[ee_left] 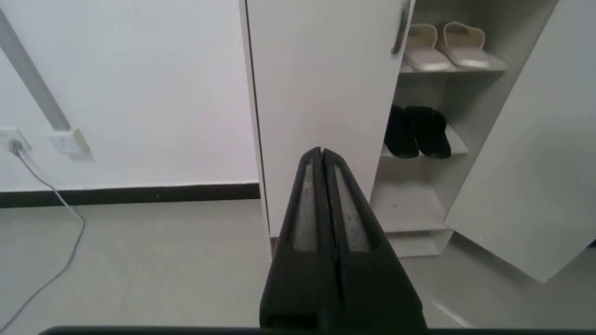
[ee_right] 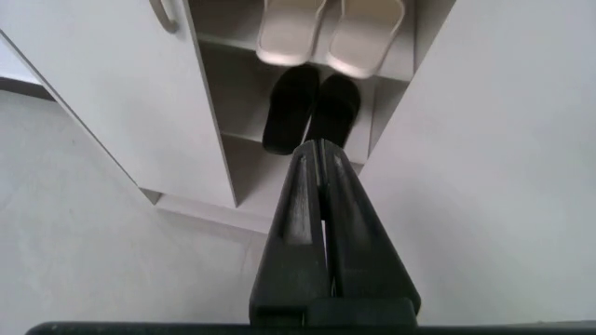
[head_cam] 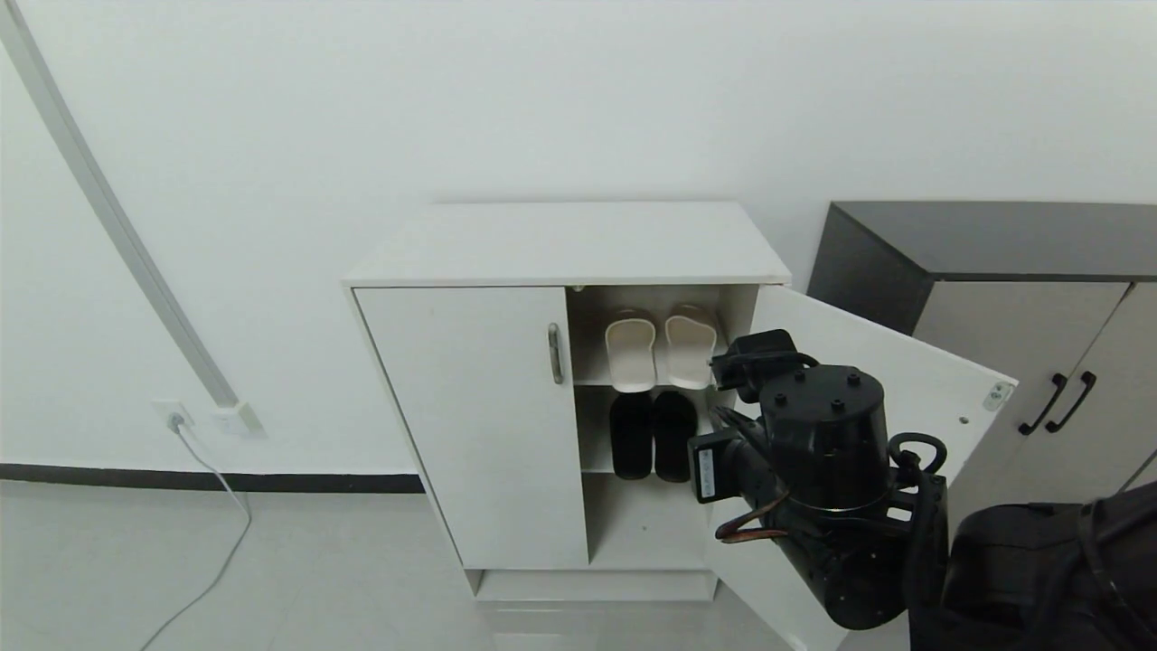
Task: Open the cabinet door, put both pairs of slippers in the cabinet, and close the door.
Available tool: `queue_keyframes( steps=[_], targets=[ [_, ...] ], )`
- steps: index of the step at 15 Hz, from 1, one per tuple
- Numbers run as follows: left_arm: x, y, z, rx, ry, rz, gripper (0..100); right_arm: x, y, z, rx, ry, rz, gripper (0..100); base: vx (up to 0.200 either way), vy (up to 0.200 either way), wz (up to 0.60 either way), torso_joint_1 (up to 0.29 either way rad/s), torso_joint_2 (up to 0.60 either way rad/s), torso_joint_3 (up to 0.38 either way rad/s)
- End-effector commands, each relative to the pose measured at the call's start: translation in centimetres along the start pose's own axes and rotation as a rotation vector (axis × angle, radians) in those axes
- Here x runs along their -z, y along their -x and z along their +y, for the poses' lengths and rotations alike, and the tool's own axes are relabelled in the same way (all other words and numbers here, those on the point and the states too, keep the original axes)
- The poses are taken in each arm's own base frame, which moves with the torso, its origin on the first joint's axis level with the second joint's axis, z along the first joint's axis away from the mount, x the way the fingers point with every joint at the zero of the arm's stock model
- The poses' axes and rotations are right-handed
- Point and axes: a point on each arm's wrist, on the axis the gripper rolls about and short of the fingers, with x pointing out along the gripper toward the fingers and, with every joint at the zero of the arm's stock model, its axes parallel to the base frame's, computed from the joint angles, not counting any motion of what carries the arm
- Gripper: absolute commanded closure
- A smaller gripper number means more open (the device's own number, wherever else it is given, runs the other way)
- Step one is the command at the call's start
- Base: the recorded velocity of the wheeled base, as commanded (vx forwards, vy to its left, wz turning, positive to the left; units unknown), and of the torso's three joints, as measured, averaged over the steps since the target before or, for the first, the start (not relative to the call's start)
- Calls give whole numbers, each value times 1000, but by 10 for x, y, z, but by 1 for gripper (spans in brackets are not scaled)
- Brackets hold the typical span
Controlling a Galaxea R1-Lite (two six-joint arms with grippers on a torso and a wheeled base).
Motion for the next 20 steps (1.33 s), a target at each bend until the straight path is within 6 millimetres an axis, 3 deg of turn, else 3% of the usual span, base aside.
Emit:
queue_keyframes(
  steps=[1, 13, 18, 20],
  targets=[
    [0, 0, 0, 0, 1, 2, 100, 2, 0, 1, -2, 4, 6, 100, 0, 0, 0, 198, -515, -310],
    [0, 0, 0, -2, 2, 2, 100, 10, 2, -1, 1, 33, 25, 100, 0, 0, 0, 244, -564, -317],
    [0, 0, 0, -2, 2, 2, 100, 16, 1, -1, -20, 49, 46, 100, 0, 0, 0, 163, -351, -194],
    [0, 0, 0, -2, 2, 2, 100, 19, 0, 0, -18, 56, 55, 100, 0, 0, -600, 19, -34, -19]
  ],
)
